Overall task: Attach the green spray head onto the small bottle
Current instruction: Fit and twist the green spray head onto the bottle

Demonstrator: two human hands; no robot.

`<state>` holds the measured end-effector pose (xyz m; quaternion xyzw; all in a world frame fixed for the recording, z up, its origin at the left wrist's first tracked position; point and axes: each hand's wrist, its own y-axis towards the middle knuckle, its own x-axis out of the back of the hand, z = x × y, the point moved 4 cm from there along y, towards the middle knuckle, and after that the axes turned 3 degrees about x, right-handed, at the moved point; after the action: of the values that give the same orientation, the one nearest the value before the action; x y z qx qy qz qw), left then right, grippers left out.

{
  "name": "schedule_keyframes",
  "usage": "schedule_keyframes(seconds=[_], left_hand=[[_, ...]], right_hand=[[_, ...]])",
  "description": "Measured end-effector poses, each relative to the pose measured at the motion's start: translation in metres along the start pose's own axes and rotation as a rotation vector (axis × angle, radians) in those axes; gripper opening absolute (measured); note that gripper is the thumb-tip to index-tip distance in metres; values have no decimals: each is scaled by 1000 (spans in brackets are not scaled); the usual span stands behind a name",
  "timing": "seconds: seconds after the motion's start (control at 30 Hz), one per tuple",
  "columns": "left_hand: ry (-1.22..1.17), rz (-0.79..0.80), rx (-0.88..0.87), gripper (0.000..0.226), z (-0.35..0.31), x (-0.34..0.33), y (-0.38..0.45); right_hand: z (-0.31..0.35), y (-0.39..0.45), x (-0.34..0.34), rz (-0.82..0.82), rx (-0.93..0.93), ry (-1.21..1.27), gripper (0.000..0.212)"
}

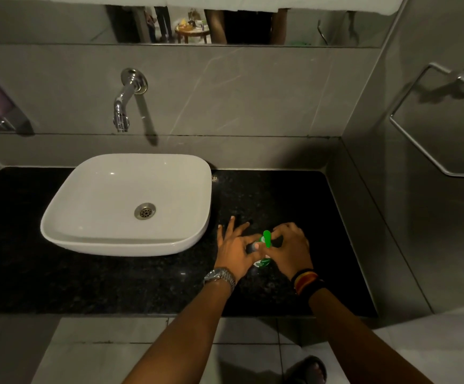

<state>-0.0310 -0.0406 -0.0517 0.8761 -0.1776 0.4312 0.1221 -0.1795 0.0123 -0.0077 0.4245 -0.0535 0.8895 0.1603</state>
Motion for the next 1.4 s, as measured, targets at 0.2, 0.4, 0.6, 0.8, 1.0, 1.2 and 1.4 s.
schedule_keyframes(seconds=[0.2, 0.4, 0.6, 0.8, 1.0, 1.2, 1.4], left_hand=[[-12, 2, -8, 47, -1, 0, -1], [-20, -3, -5, 41, 0, 1, -1], [-5, -2, -7, 46, -1, 0, -1], [2, -9, -12, 47, -1, 1, -1], [-21, -37, -13, 51, -3, 1, -4], [11, -67, 4, 30, -6, 2, -5], [1, -28, 15, 56, -7, 7, -8]], right_hand=[[-6, -5, -1, 38, 69, 24, 39], [0, -1, 0, -6, 9, -11, 43], [0, -1, 2, 50, 84, -24, 31], [2, 0, -4, 18, 36, -39, 42], [-2, -2, -6, -18, 109, -135, 24], [10, -14, -9, -118, 62, -224, 26], [-4, -11, 2, 29, 5, 79, 36]])
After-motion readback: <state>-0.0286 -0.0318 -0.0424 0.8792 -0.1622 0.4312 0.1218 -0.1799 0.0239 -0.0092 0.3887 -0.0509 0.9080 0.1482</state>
